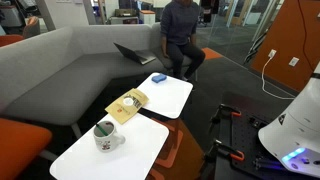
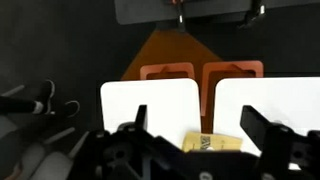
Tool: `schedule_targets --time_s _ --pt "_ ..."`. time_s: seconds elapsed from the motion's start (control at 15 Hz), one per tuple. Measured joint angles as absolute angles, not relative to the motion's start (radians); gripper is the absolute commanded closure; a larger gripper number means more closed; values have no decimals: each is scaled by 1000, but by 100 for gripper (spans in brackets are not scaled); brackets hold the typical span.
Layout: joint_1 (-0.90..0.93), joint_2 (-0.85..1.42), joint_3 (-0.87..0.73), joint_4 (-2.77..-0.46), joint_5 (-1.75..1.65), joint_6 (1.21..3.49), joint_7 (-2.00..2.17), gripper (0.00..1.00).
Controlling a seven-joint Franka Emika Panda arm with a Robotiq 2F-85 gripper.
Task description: Move the mug to the table on the right
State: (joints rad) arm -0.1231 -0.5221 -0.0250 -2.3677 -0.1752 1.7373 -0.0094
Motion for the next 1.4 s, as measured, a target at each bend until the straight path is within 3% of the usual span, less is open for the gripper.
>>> schedule_targets --time_s 0.67,1.4 --pt "-115 -514 -32 -2372 -168 1765 -18 0" --pt "29 -15 -27 -2353 215 2424 -23 0"
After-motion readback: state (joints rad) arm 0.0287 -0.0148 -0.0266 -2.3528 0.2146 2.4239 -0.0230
